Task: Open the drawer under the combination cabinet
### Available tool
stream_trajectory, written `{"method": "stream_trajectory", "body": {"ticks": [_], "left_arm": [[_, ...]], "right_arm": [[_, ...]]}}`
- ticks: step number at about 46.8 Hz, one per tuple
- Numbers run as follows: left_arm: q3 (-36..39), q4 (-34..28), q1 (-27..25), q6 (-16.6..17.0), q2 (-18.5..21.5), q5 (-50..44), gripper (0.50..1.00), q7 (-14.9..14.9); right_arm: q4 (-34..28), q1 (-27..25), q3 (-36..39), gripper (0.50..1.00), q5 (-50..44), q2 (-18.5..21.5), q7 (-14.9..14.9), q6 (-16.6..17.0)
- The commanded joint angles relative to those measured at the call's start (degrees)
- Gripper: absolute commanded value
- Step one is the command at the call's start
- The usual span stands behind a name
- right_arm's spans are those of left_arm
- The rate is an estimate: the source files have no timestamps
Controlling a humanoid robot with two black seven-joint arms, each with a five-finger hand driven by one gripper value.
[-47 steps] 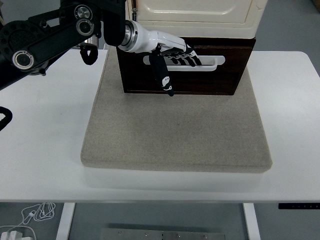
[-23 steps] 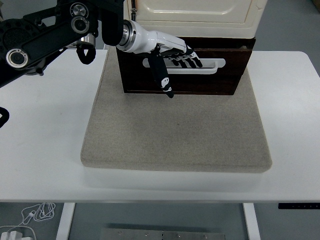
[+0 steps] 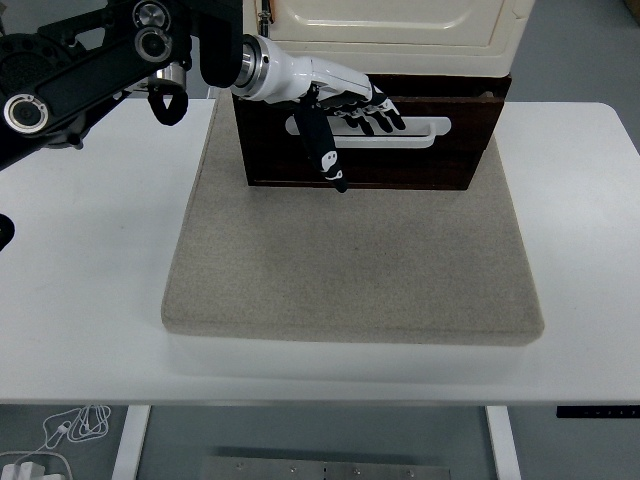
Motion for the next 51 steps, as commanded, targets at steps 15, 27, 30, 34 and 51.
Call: {"method": "stream_trajectory", "body": {"ticks": [15,27,30,34,51], "left_arm": [[0.2,0.3,0.1,0.0,-0.6,0.4,0.979,0.0],[0.5,0.4,0.2,0.0,-0.7,0.4,0.979,0.0],[0.6,0.5,0.2,0.0,-0.7,0.5,0.979,0.0],[0.6,0.5,0.3,0.0,-0.7,0.6,0.979,-0.1],[0.7,0.4,1.0,0.0,-0.7,0.5,0.981,0.0]], "right_arm": [[0.0,0.0,0.0,0.928,0.0,0.0,0.0,0.0],[0.0,0.0,0.0,0.928,0.0,0.0,0.0,0.0],[0.0,0.0,0.0,0.928,0.0,0.0,0.0,0.0],[0.0,0.0,0.0,0.928,0.0,0.0,0.0,0.0],[0.0,0.0,0.0,0.928,0.0,0.0,0.0,0.0]]}}
